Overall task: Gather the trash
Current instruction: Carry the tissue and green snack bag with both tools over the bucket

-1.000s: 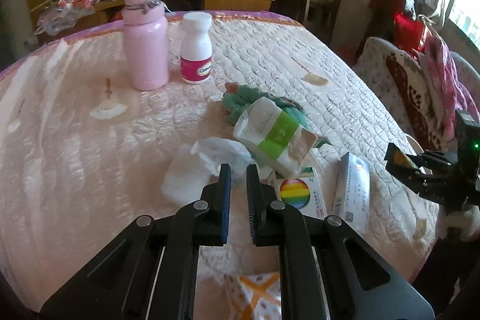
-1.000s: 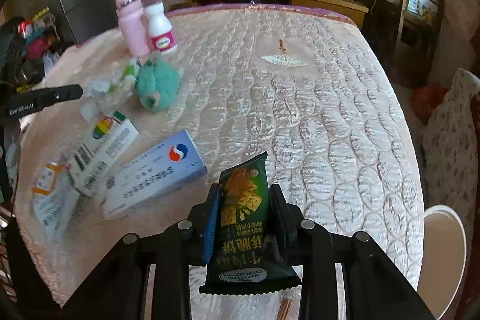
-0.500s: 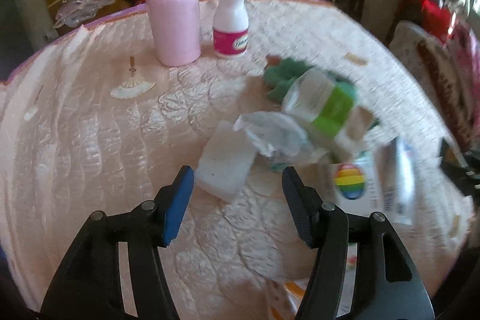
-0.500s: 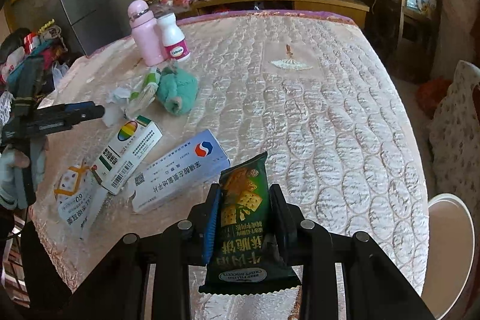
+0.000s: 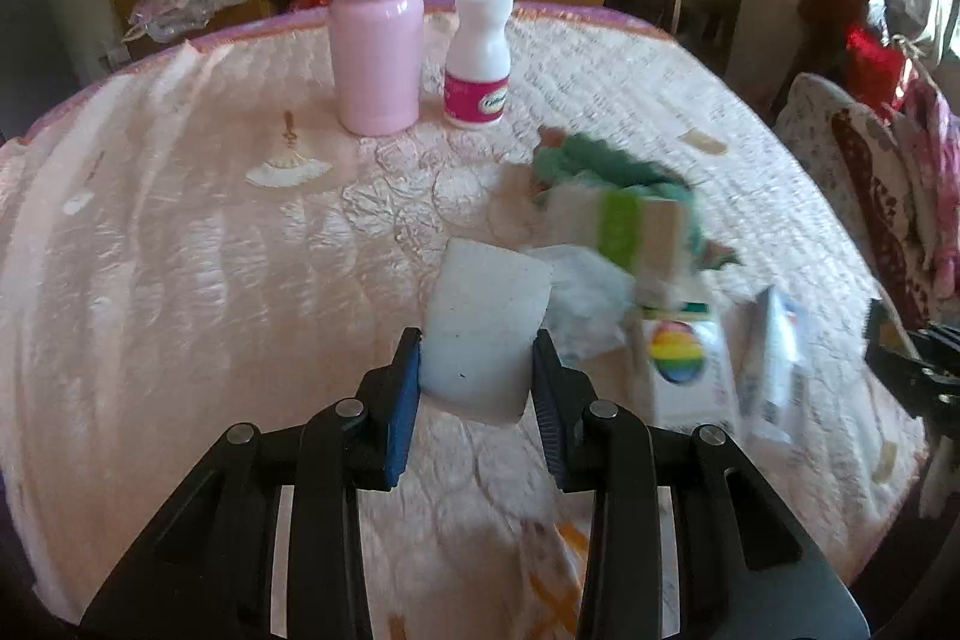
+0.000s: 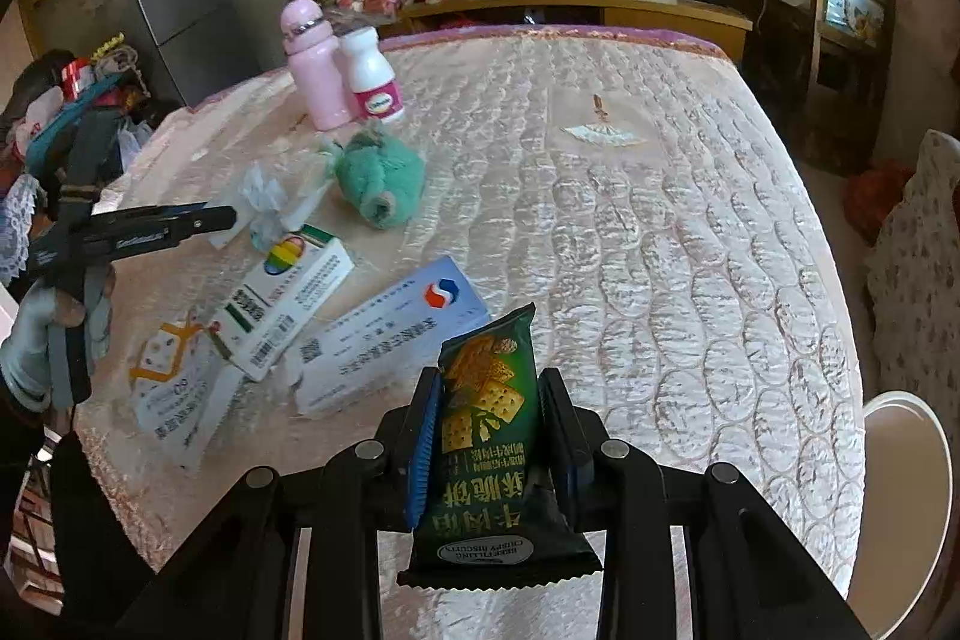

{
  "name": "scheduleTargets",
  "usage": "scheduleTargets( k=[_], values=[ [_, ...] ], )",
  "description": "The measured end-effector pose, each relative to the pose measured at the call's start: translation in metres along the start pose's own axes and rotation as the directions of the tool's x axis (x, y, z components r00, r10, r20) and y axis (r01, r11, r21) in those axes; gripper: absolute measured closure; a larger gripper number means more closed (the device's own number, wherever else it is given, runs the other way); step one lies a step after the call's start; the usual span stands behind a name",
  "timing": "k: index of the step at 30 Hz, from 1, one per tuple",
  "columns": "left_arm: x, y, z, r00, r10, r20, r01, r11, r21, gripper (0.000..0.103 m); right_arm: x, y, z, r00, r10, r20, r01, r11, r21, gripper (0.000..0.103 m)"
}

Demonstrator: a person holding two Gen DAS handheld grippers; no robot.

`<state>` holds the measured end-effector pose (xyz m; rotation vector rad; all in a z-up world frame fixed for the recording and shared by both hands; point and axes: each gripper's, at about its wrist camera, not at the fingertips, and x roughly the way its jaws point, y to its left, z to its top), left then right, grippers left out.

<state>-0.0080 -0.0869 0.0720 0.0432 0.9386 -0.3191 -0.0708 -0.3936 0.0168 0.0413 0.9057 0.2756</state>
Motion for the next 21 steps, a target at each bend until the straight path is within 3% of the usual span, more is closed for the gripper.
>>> scheduleTargets(
  k=[8, 13, 21],
  values=[
    [-0.048, -0.034, -0.014, 0.994, -0.095, 0.056, 0.095, 0.995, -0.002, 0.071, -0.021, 0.011, -0.009, 0.999, 0.017, 0.031, -0.017, 1.000, -0.003, 0.072],
    [-0.056, -0.077, -0.016, 0.986, -0.153, 0.063, 0.151, 0.988, 0.045, 0.071, -0.039, 0.011, -0.012, 0.998, 0.012, 0.063, -0.011, 1.000, -0.002, 0.072],
    [-0.056, -0.140, -0.014, 0.979, -0.191, 0.066, 0.183, 0.976, 0.114, 0.071, -0.067, -0.005, -0.014, 0.994, -0.022, 0.104, 0.020, 1.000, 0.020, 0.072]
  ],
)
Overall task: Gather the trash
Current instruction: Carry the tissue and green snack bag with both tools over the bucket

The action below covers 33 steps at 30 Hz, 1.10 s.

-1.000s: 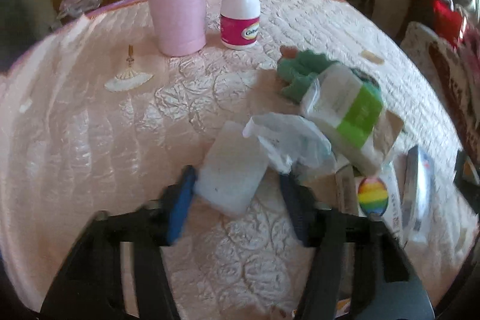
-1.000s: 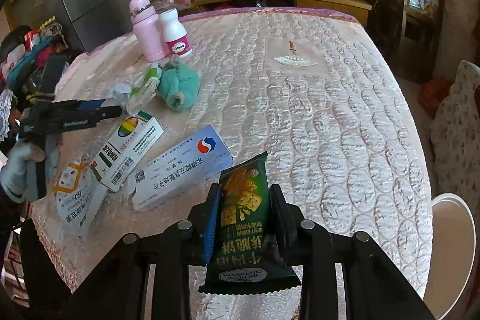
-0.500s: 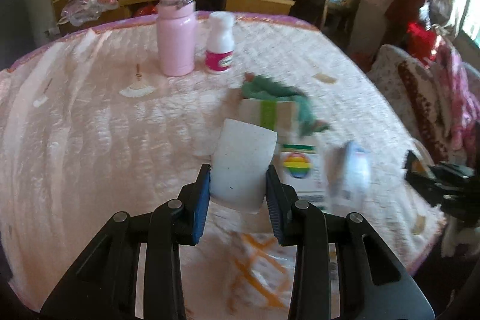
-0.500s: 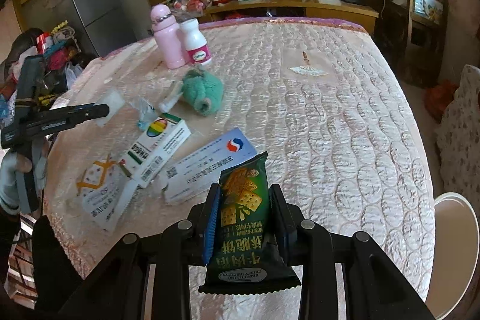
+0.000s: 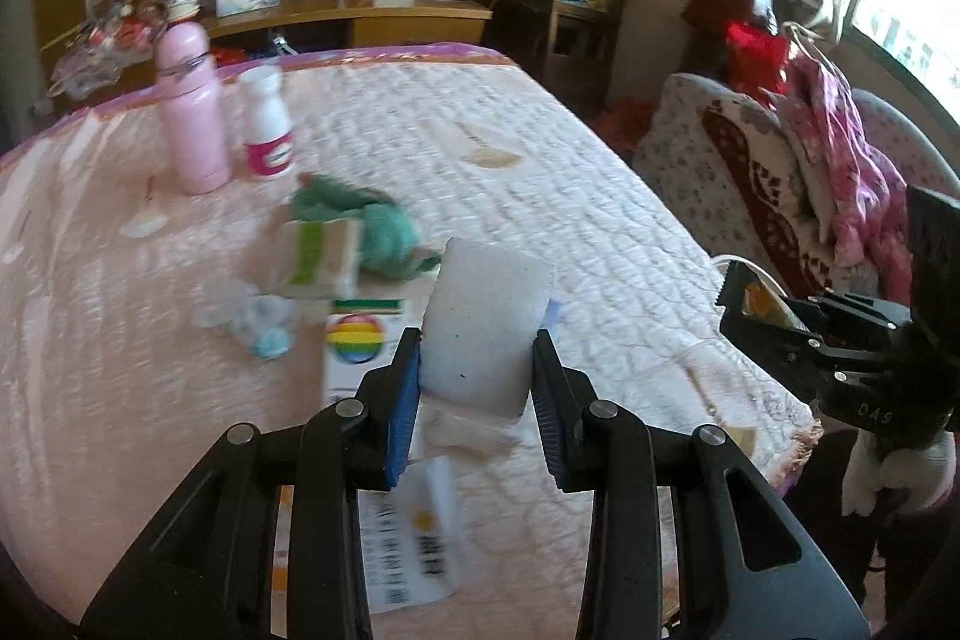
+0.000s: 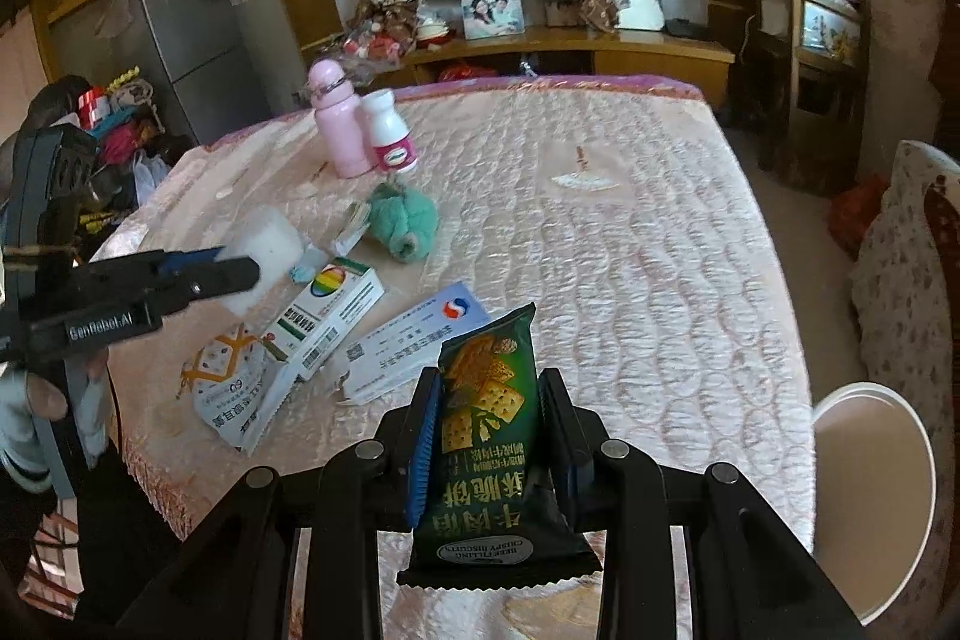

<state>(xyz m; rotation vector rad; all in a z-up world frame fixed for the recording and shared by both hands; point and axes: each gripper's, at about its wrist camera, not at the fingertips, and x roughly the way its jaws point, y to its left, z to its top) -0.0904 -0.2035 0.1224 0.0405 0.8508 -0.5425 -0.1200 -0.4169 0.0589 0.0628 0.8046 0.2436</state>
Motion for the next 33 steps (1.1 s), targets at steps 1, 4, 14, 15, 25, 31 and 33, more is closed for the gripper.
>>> scheduleTargets(
  k=[1, 4, 14, 15, 25, 31, 33],
  values=[
    [0.003, -0.009, 0.001, 1.000, -0.004, -0.002, 0.004, 1.000, 0.010, 0.071, -0.004, -0.004, -0.001, 1.000, -0.007, 0.004, 0.007, 1.000, 0.004, 0.072],
    [0.010, -0.031, 0.004, 1.000, -0.019, -0.005, 0.020, 0.999, 0.032, 0.071, -0.011, -0.014, -0.002, 1.000, -0.023, 0.009, 0.023, 1.000, 0.015, 0.072],
    [0.037, -0.100, 0.016, 0.996, -0.081, -0.025, 0.084, 0.991, 0.101, 0.071, -0.042, -0.061, -0.015, 0.995, -0.099, 0.027, 0.097, 0.992, 0.080, 0.072],
    [0.040, -0.106, 0.017, 0.996, -0.086, -0.027, 0.089, 0.990, 0.107, 0.071, -0.046, -0.068, -0.017, 0.994, -0.109, 0.030, 0.106, 0.990, 0.092, 0.072],
    [0.074, -0.181, 0.026, 0.989, -0.133, -0.063, 0.143, 0.972, 0.187, 0.071, -0.070, -0.132, -0.042, 0.981, -0.192, 0.011, 0.187, 0.964, 0.189, 0.072],
    [0.098, -0.220, 0.025, 0.984, -0.152, -0.093, 0.169, 0.960, 0.224, 0.071, -0.081, -0.173, -0.061, 0.969, -0.245, -0.013, 0.241, 0.940, 0.241, 0.072],
    [0.107, -0.233, 0.026, 0.981, -0.162, -0.105, 0.183, 0.956, 0.231, 0.071, -0.082, -0.182, -0.066, 0.965, -0.263, -0.023, 0.260, 0.932, 0.252, 0.072]
  ],
)
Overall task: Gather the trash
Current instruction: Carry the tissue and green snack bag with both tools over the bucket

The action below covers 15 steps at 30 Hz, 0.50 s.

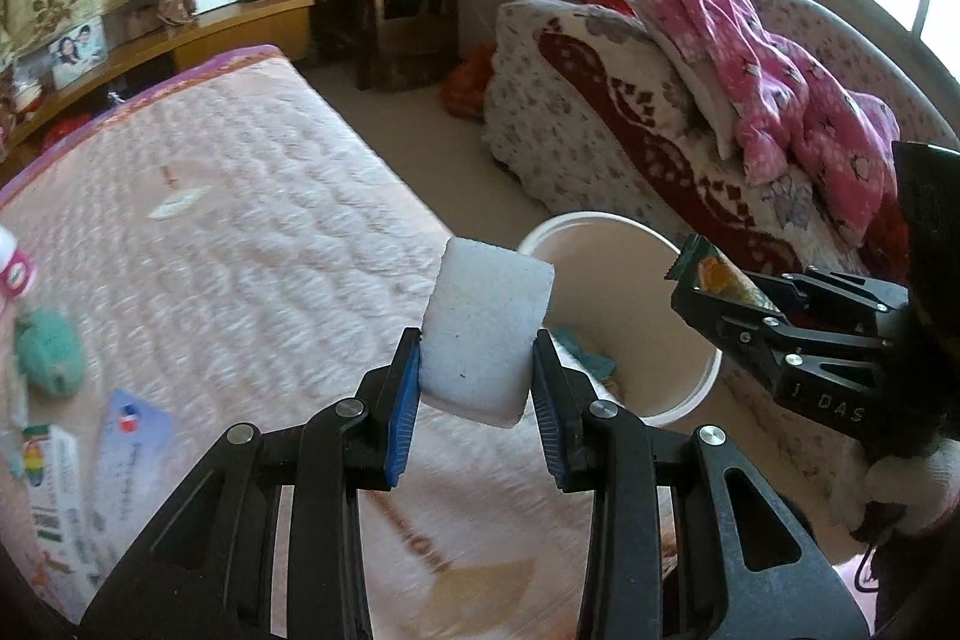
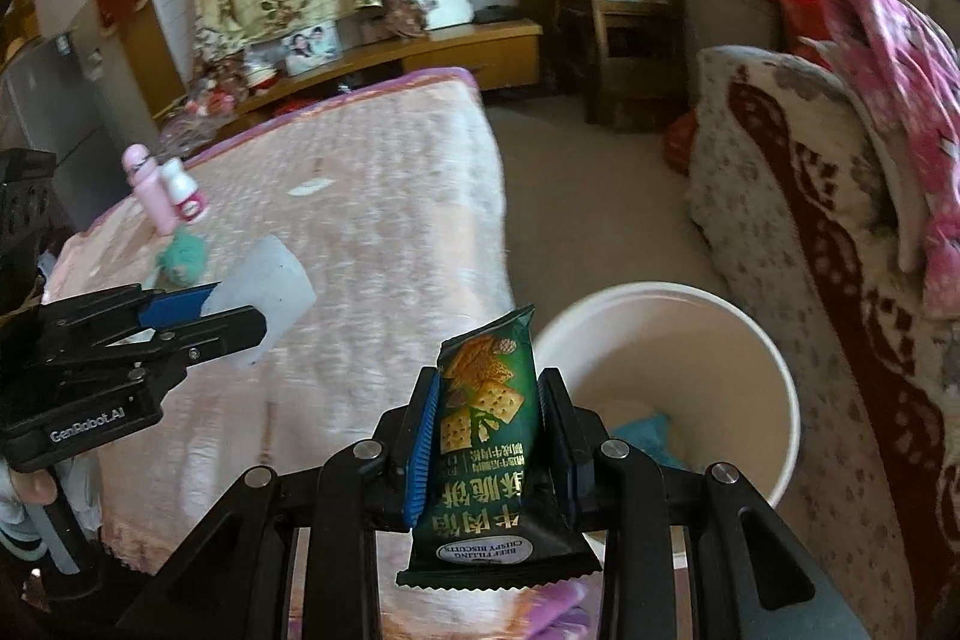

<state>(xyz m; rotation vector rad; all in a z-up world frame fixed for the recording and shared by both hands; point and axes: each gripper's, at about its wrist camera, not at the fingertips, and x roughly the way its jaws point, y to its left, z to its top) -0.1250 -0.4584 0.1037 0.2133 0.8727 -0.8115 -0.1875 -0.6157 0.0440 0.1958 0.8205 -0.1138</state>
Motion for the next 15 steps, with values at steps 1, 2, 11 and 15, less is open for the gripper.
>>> scheduleTargets(
  k=[1, 2, 11, 15],
  values=[
    [0.004, -0.004, 0.002, 1.000, -0.005, -0.004, 0.005, 1.000, 0.004, 0.071, 0.001, -0.005, -0.001, 1.000, -0.006, -0.004, 0.006, 1.000, 0.008, 0.072],
    [0.009, -0.009, 0.004, 1.000, -0.011, -0.008, 0.011, 1.000, 0.007, 0.071, 0.002, -0.012, -0.003, 1.000, -0.011, -0.008, 0.011, 1.000, 0.019, 0.072],
    [0.042, -0.037, 0.010, 0.998, -0.042, -0.049, 0.042, 0.999, 0.017, 0.070, 0.015, -0.050, -0.013, 0.998, -0.048, -0.039, 0.052, 0.995, 0.086, 0.072],
    [0.053, -0.050, 0.013, 0.997, -0.046, -0.057, 0.048, 0.998, 0.027, 0.070, 0.020, -0.062, -0.015, 0.997, -0.057, -0.047, 0.061, 0.992, 0.107, 0.072]
  ],
)
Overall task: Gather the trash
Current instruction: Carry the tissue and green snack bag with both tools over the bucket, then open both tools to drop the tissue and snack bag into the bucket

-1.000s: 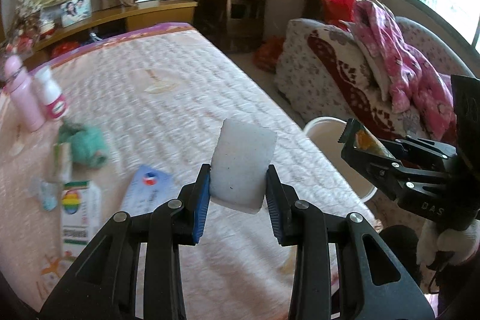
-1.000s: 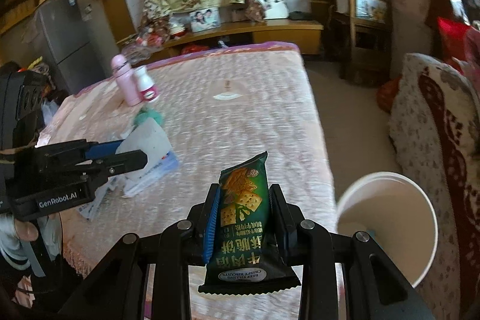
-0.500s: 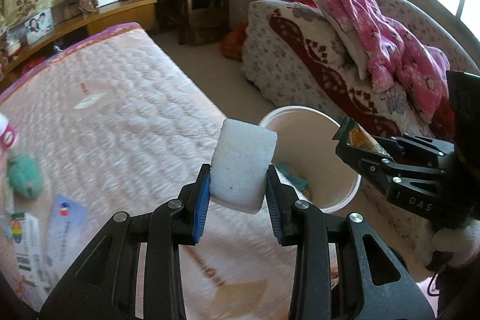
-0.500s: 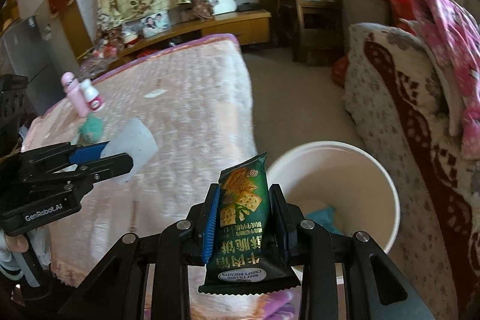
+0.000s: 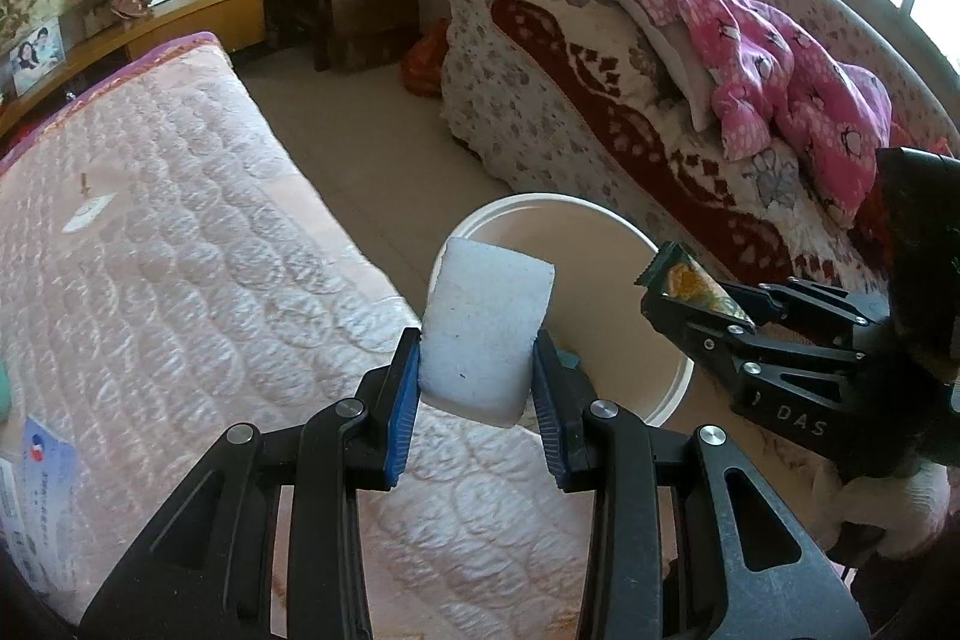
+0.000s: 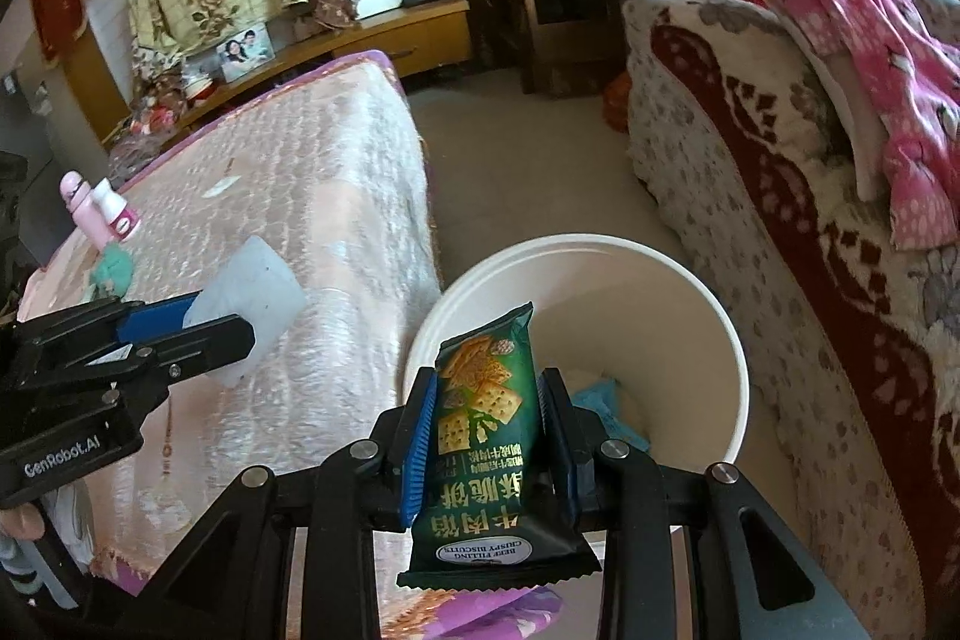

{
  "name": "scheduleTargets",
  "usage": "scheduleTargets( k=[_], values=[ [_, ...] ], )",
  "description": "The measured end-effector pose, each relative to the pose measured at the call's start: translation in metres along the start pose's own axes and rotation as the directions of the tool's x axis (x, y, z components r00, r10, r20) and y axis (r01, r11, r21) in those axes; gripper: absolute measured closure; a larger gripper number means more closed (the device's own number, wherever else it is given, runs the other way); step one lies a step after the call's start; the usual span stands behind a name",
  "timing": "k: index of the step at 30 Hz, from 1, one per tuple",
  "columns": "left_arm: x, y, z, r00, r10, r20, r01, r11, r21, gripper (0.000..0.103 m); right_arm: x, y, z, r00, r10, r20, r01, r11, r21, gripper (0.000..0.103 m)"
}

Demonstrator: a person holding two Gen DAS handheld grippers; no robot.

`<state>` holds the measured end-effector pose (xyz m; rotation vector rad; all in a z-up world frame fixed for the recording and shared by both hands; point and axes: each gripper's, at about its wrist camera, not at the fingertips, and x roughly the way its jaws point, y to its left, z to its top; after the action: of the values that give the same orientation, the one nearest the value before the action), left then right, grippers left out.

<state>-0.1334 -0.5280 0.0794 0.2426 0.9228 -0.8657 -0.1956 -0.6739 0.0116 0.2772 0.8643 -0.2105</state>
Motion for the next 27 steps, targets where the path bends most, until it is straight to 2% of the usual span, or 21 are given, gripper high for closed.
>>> scheduleTargets(
  k=[8, 10, 11, 13, 17, 27],
  values=[
    [0.010, -0.010, 0.003, 1.000, -0.025, -0.001, 0.025, 1.000, 0.001, 0.067, 0.005, -0.012, -0.003, 1.000, -0.007, -0.011, 0.008, 0.999, 0.036, 0.072],
    [0.011, -0.010, 0.003, 0.999, -0.035, 0.000, 0.035, 0.999, -0.004, 0.065, 0.005, -0.013, -0.003, 1.000, -0.011, -0.010, 0.011, 0.999, 0.039, 0.066],
    [0.012, -0.010, 0.004, 0.999, -0.040, 0.000, 0.040, 0.999, -0.007, 0.063, 0.005, -0.014, -0.002, 1.000, -0.018, -0.005, 0.018, 0.999, 0.042, 0.057],
    [0.013, -0.009, 0.004, 0.999, -0.047, 0.001, 0.047, 0.999, -0.014, 0.061, 0.004, -0.014, -0.002, 1.000, -0.027, 0.003, 0.027, 0.999, 0.043, 0.053],
    [0.013, -0.006, 0.003, 0.998, -0.057, -0.002, 0.057, 0.998, -0.023, 0.051, 0.004, -0.014, -0.001, 1.000, -0.031, 0.000, 0.031, 0.999, 0.042, 0.053],
    [0.007, 0.003, -0.003, 0.999, -0.042, -0.001, 0.042, 0.998, -0.037, 0.050, 0.006, -0.007, -0.005, 1.000, -0.025, -0.014, 0.025, 0.999, 0.036, 0.053]
  ],
)
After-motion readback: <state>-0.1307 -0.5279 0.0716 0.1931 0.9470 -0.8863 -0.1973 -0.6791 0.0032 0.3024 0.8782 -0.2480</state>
